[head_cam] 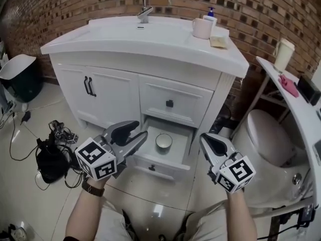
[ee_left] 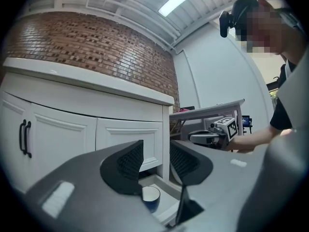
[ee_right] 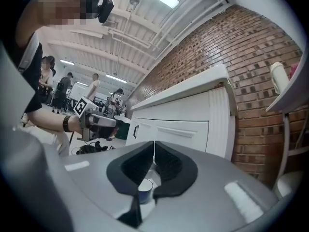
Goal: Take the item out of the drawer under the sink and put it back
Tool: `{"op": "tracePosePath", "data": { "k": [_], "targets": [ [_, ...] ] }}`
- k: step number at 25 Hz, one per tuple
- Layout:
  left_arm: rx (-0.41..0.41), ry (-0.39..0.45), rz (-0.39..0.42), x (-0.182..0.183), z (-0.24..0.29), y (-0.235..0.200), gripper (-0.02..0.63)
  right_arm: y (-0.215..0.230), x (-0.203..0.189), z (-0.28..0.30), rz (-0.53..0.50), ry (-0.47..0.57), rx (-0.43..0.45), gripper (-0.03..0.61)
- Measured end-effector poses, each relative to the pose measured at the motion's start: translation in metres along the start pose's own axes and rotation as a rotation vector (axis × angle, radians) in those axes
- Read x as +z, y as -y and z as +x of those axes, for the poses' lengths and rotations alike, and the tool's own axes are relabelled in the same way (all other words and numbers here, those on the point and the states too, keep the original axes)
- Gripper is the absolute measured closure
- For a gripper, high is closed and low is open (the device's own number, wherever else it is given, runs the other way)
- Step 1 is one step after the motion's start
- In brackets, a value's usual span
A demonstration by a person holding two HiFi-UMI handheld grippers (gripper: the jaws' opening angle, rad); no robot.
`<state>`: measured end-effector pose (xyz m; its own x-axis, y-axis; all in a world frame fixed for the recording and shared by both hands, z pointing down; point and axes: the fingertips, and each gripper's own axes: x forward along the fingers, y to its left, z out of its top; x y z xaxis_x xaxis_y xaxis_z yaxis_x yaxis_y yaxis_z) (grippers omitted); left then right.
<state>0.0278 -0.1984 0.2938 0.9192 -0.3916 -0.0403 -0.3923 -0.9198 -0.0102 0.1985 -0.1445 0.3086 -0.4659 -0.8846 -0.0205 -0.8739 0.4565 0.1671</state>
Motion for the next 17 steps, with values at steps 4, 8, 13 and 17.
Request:
{"op": "tracePosePath", "data": {
  "k": [4, 8, 13, 17],
  "targets": [
    [-0.027, -0.083, -0.056, -0.029, -0.007, 0.014, 0.418, 0.012, -0.01, -0.003, 0.033, -0.013, -0.025, 0.568],
    [-0.004, -0.143, -0.019, -0.052, -0.026, 0.016, 0.402, 0.019, -0.035, -0.011, 0.084, -0.068, -0.023, 0.568],
    [0.004, -0.117, -0.05, -0.053, -0.026, 0.009, 0.402, 0.023, -0.048, -0.01, 0.079, -0.101, -0.018, 0.568],
    [0.006, -0.055, -0.069, -0.036, -0.017, 0.015, 0.402, 0.014, -0.03, 0.0, 0.026, -0.06, 0.008, 0.568]
  ]
}}
